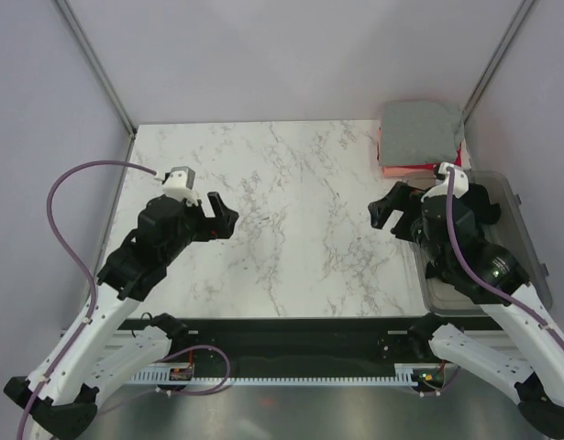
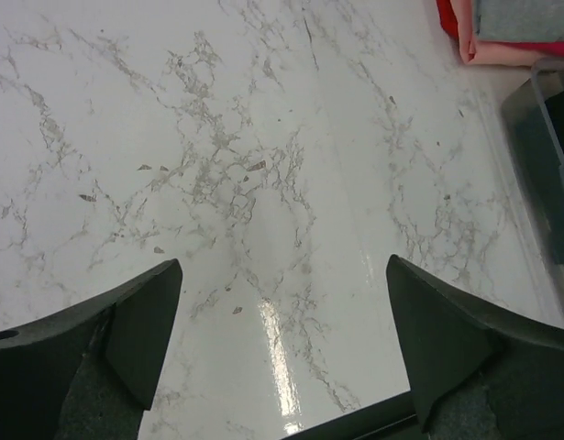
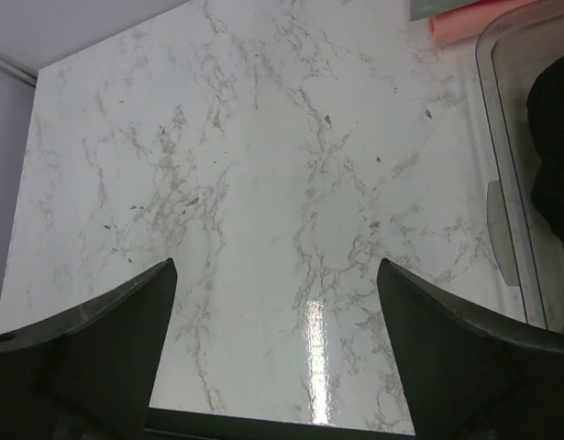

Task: Fold and stack the t-shirts
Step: Grab the tshirt from the pile

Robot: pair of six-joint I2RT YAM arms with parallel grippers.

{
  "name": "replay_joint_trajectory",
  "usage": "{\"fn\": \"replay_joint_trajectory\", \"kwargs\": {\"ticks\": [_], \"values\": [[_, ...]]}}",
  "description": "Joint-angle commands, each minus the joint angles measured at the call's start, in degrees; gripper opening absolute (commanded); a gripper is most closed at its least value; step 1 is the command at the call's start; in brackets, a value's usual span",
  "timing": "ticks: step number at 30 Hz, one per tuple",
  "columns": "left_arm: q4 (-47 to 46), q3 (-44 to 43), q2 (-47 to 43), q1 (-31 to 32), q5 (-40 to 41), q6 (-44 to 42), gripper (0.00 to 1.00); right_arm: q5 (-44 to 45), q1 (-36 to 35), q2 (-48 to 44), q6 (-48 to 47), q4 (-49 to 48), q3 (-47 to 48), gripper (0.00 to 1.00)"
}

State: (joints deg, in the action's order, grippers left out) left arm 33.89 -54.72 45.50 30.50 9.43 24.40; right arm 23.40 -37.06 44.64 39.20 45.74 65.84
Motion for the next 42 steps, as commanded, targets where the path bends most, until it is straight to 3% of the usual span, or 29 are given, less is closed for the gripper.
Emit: {"fn": "replay_joint_trajectory", "kwargs": {"ticks": [1, 3, 4, 7, 10, 11, 13, 14, 20, 27, 30, 31, 32, 34, 35, 37, 38, 42], "values": [[-3.2, 1.6, -3.3, -0.1, -0.7, -1.1, 1.00, 6.2, -0.1, 1.3, -0.8, 2.6, 0.0, 0.98], [-5.3, 2.5, -5.8, -0.1, -5.2, -1.6, 1.00, 9.1, 0.1, 1.8, -0.9, 3.7, 0.0, 0.98], [-6.4, 4.4, -9.2, -0.1, -12.4, -3.6, 1.00, 10.9, 0.2, 2.0, -1.5, 4.5, 0.2, 0.98], [-13.2, 11.3, -14.7, -0.1, -18.1, -5.4, 1.00, 9.8, 5.3, 4.3, -3.3, 4.7, 2.3, 0.98], [-11.5, 14.0, -17.7, -0.1, -18.0, -4.6, 1.00, -2.7, 21.1, 10.3, -9.1, 4.7, 3.2, 0.98], [-9.9, 13.7, -15.9, -0.1, -17.0, -5.2, 1.00, -9.0, 30.5, 14.3, -11.6, 4.7, 2.8, 0.98], [-3.8, 11.3, -12.5, -0.1, -13.3, -5.2, 1.00, -17.8, 40.7, 18.3, -13.2, 3.1, 0.2, 0.98], [-2.5, 10.6, -9.9, -0.1, -12.9, -5.5, 1.00, -23.2, 49.2, 21.5, -13.9, 2.3, -0.9, 0.98], [-0.9, 10.0, -9.2, -0.1, -12.4, -5.6, 0.94, -20.6, 54.6, 28.9, -10.5, -5.4, -6.4, 0.98], [-0.8, 11.2, -12.4, 0.0, -10.8, -5.6, 0.94, -21.7, 54.6, 37.8, -9.1, -13.3, -11.3, 0.95], [-0.6, 11.1, -12.2, 0.1, -10.7, -5.5, 0.94, -22.9, 54.6, 38.8, -8.4, -16.1, -13.6, 0.81], [-0.5, 11.1, -12.1, 0.0, -10.7, -5.6, 0.94, -23.0, 54.7, 39.3, -8.5, -16.4, -13.8, 0.73], [-0.6, 11.1, -12.1, 0.0, -10.6, -5.5, 0.94, -23.0, 54.6, 39.6, -8.9, -16.6, -13.8, 0.59], [-0.5, 11.2, -12.0, 0.0, -10.7, -5.4, 0.94, -23.2, 54.7, 40.0, -9.2, -17.1, -13.5, 0.49], [-0.4, 11.2, -12.0, 0.0, -10.7, -5.4, 0.94, -25.0, 54.7, 40.1, -9.4, -17.2, -13.3, 0.31], [-0.4, 11.1, -12.2, 0.0, -10.5, -5.4, 0.94, -26.0, 54.7, 39.2, -9.4, -16.8, -12.5, 0.07], [-0.4, 11.1, -12.2, 0.0, -10.4, -5.4, 0.94, -26.3, 54.7, 38.6, -9.2, -16.3, -11.8, 0.00], [1.5, 9.3, -13.2, 0.0, -9.6, -4.6, 0.91, -26.8, 53.8, 31.7, -7.9, -10.1, -4.7, 0.00]]}}
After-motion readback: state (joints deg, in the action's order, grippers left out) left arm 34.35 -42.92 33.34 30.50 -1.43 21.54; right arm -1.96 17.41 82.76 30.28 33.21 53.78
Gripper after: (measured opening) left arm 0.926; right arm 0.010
